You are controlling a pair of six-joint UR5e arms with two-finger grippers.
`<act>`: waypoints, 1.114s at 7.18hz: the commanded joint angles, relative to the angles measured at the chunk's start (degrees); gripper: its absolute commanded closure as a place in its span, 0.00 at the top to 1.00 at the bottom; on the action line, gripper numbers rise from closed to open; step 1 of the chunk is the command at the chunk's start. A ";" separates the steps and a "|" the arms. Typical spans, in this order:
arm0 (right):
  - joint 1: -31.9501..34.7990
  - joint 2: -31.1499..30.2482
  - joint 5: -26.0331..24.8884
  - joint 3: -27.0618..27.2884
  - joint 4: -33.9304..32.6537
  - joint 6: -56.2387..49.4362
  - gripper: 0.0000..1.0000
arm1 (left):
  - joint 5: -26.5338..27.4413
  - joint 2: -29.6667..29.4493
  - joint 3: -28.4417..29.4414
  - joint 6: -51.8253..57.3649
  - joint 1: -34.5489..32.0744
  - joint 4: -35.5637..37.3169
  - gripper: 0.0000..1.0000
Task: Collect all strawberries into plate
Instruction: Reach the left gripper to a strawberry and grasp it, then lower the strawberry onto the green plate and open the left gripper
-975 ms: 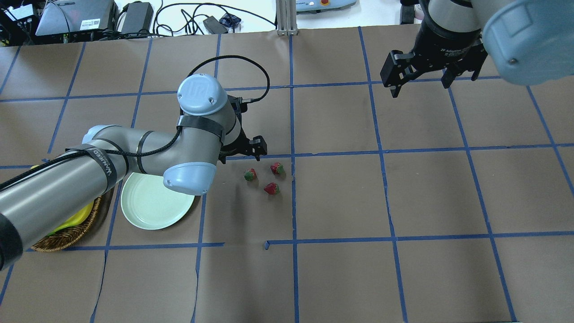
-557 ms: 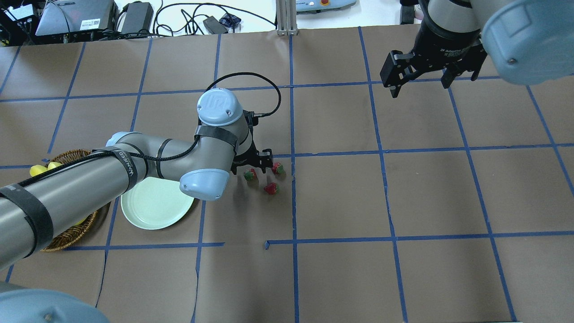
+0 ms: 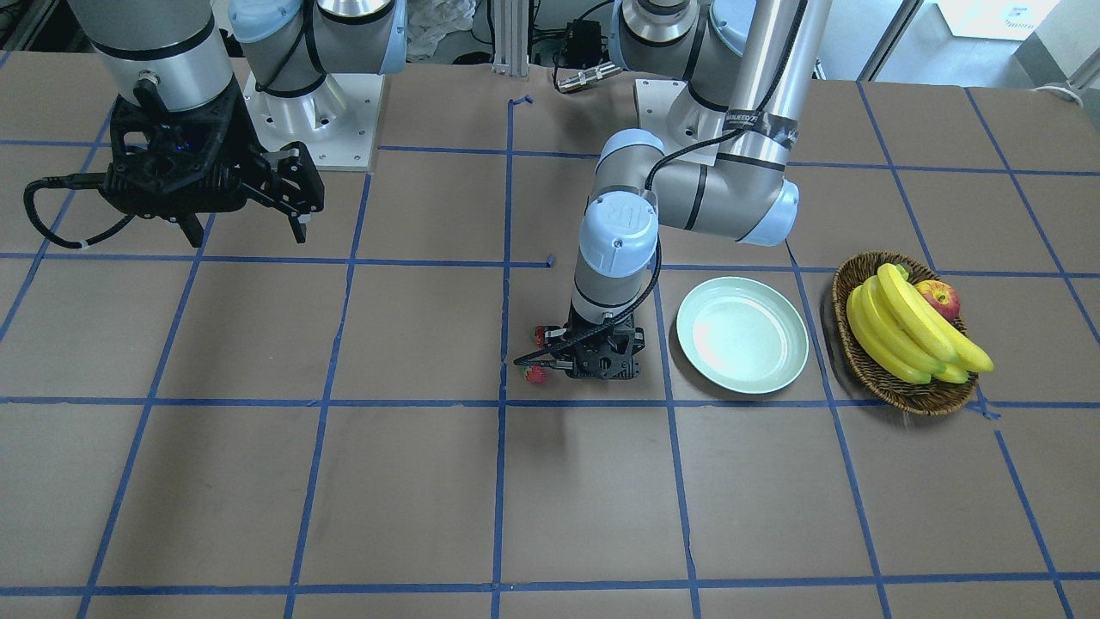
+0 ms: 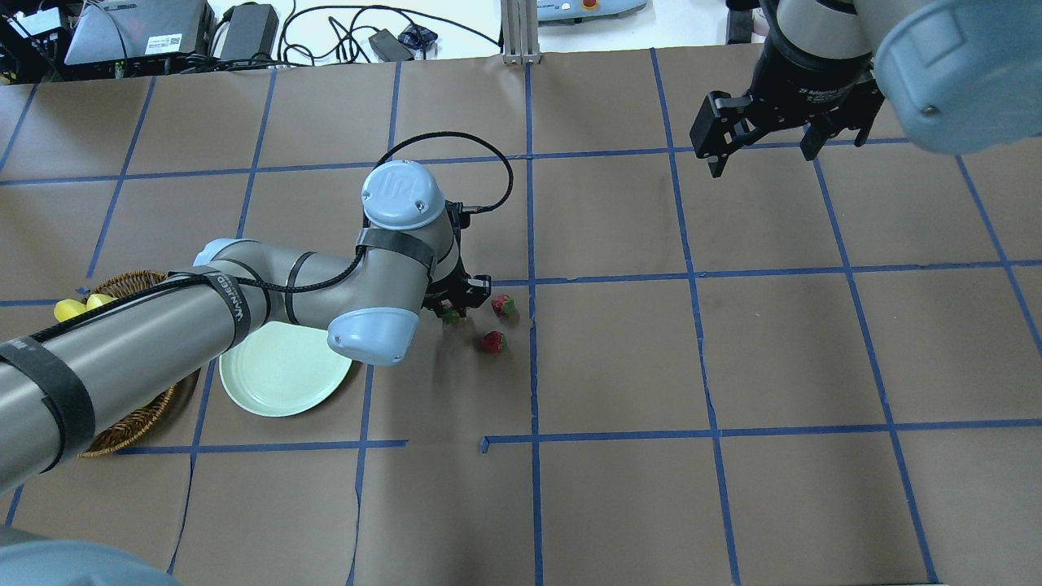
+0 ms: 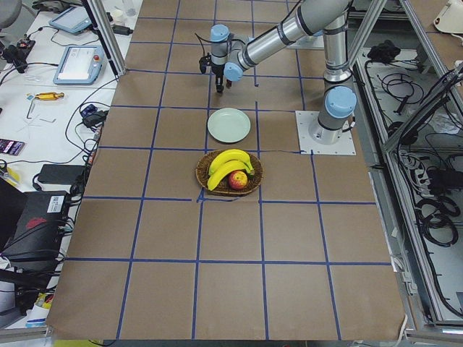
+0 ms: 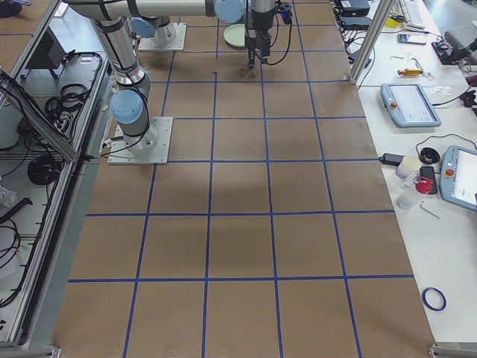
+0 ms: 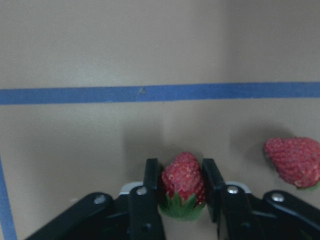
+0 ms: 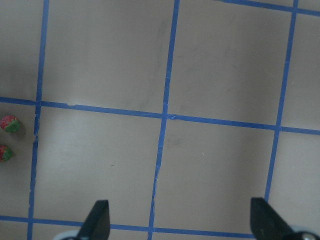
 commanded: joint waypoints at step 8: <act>0.08 0.09 0.07 0.09 0.00 0.09 1.00 | 6.83 9.90 -10.74 26.12 16.41 -4.73 0.99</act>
